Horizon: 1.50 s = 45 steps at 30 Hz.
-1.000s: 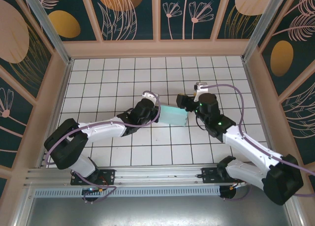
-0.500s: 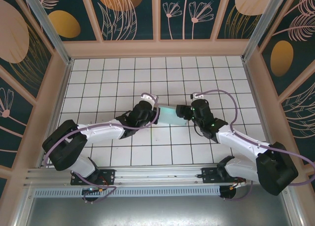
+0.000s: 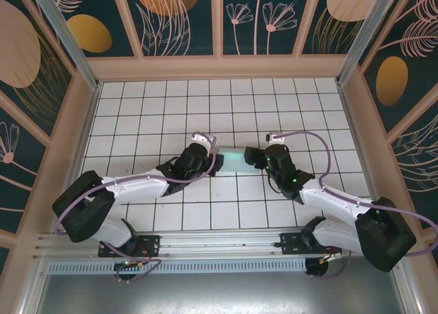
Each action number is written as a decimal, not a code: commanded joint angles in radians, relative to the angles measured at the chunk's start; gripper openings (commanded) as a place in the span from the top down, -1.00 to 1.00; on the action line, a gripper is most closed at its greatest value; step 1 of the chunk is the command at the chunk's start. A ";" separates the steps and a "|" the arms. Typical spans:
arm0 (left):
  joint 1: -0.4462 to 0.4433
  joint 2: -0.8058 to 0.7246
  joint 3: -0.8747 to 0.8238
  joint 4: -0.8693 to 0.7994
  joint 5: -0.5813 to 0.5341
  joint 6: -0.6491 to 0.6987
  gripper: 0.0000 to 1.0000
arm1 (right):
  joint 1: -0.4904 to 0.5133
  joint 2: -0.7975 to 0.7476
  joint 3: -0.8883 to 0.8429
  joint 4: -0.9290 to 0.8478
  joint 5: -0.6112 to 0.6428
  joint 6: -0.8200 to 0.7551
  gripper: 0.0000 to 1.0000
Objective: Fold the paper box
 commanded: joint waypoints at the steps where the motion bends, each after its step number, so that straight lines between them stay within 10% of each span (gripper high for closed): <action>1: -0.007 -0.043 -0.019 -0.050 0.021 0.029 0.04 | 0.008 0.030 -0.023 -0.004 0.042 0.012 -0.58; 10: -0.006 -0.139 -0.036 -0.119 0.023 0.107 -0.27 | 0.008 0.048 -0.030 -0.003 0.042 0.023 -0.58; 15: 0.019 -0.193 -0.035 -0.055 0.012 -0.067 -0.96 | 0.010 0.040 -0.038 -0.003 0.033 0.022 -0.58; 19: 0.064 -0.142 0.038 -0.120 0.020 -0.259 -0.97 | 0.010 0.029 -0.039 -0.001 0.026 0.021 -0.58; 36: 0.084 0.083 -0.050 -0.103 0.149 -0.307 0.55 | 0.007 0.014 -0.042 -0.018 0.021 0.005 -0.58; 45: 0.085 0.117 -0.084 -0.080 0.136 -0.281 0.60 | -0.046 -0.041 0.052 -0.044 -0.227 0.023 -0.60</action>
